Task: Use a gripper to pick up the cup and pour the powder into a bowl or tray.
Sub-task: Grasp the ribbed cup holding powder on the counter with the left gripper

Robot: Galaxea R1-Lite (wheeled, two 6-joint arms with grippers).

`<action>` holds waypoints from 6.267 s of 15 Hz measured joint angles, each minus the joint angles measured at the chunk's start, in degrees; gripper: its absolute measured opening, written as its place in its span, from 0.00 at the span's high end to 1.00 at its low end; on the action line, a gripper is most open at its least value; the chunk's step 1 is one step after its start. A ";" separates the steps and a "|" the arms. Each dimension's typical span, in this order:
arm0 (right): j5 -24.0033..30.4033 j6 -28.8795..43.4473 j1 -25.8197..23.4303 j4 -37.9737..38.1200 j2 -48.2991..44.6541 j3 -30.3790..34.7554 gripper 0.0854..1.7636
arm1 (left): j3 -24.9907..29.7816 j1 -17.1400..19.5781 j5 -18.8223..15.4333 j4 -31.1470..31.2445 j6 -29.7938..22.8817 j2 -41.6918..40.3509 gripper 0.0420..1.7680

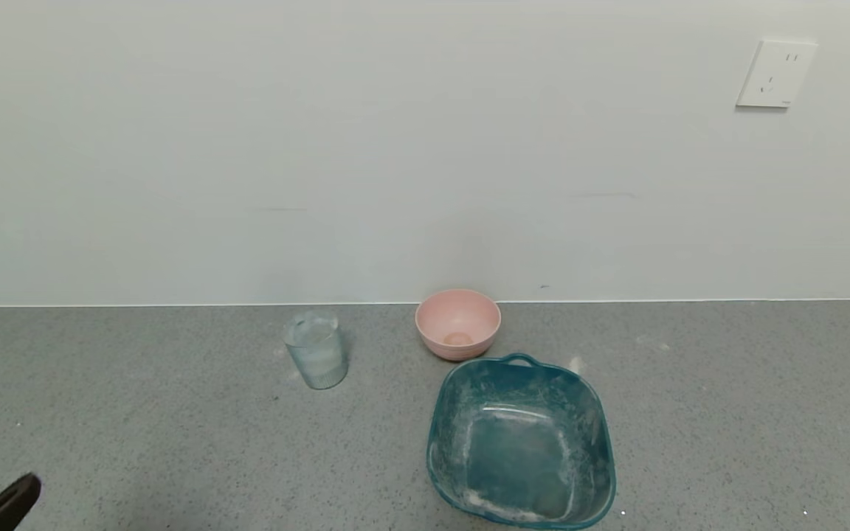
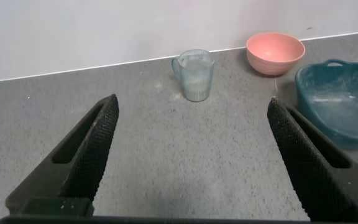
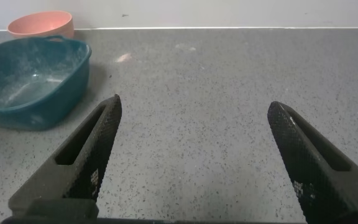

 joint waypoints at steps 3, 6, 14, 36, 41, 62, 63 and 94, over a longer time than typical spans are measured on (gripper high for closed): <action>0.00 -0.02 0.00 0.00 0.00 0.00 0.03 | -2.65 -0.27 -0.11 -8.30 -0.07 13.90 0.03; 0.02 0.00 0.00 0.00 0.00 0.00 0.03 | -3.57 -0.16 -0.50 -18.49 -0.16 27.98 0.03; 0.02 -0.02 0.00 0.00 0.00 0.00 0.03 | -6.30 -0.60 -3.23 -23.56 -0.20 54.27 0.03; 0.02 0.00 0.00 0.00 0.00 0.00 0.03 | -2.19 -8.20 2.47 -61.83 -2.91 88.17 0.03; 0.02 -0.02 0.00 0.02 0.00 0.00 0.03 | -1.16 -10.80 8.61 -71.81 -5.30 92.10 0.03; 0.00 -0.02 0.00 0.02 0.00 0.00 0.03 | -7.19 -11.70 13.41 -78.97 -7.29 99.69 0.03; 0.02 -0.02 0.00 0.00 0.00 0.00 0.03 | -7.39 -11.81 13.52 -79.06 -7.31 99.91 0.03; 0.02 0.00 0.00 0.00 0.00 0.00 0.03 | -12.97 -12.75 20.16 -85.32 -7.81 106.07 0.03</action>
